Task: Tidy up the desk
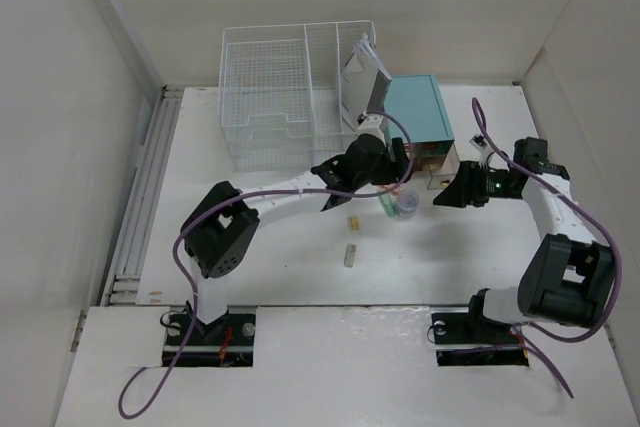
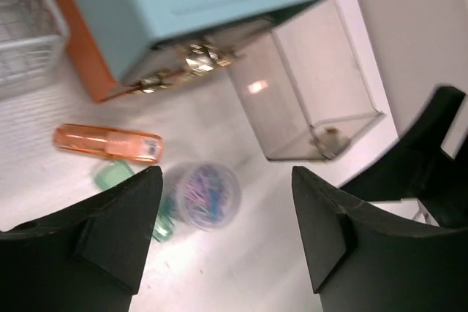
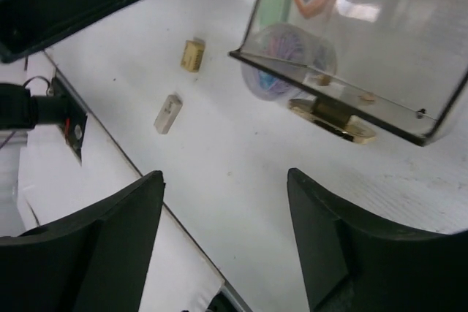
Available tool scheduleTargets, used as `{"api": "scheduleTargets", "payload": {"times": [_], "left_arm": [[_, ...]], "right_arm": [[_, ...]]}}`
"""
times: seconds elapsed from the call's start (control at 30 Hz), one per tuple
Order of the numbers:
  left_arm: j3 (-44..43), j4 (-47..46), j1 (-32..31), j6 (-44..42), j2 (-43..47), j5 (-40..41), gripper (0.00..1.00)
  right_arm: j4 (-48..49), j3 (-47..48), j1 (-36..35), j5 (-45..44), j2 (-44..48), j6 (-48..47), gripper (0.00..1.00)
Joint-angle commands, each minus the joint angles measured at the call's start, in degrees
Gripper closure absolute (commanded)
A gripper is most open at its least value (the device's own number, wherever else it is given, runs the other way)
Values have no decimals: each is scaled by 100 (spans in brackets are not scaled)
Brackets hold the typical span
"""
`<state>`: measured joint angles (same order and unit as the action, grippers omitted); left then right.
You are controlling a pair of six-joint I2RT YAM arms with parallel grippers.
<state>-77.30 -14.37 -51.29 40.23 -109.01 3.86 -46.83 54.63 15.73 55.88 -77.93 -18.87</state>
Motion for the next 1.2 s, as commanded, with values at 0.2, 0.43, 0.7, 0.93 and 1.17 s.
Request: {"api": "scheduleTargets", "payload": {"times": [0.2, 0.43, 0.7, 0.93, 1.17], "left_arm": [[-48, 1102, -689, -1280, 223, 352, 28], [-49, 1525, -813, -1833, -191, 862, 28], [4, 1200, -865, -2072, -384, 810, 24], [-224, 1068, -865, -2238, -533, 607, 24], [-689, 963, -865, -2300, -884, 186, 23]], "right_arm": [[-1345, 899, 36, 1039, 392, -1399, 52], [-621, 1594, 149, 865, 840, -1295, 100], [737, 1357, 150, 653, 1069, -169, 100], [684, 1471, 439, 819, 779, -99, 100], [631, 1471, 686, 943, 779, -152, 100]]}}
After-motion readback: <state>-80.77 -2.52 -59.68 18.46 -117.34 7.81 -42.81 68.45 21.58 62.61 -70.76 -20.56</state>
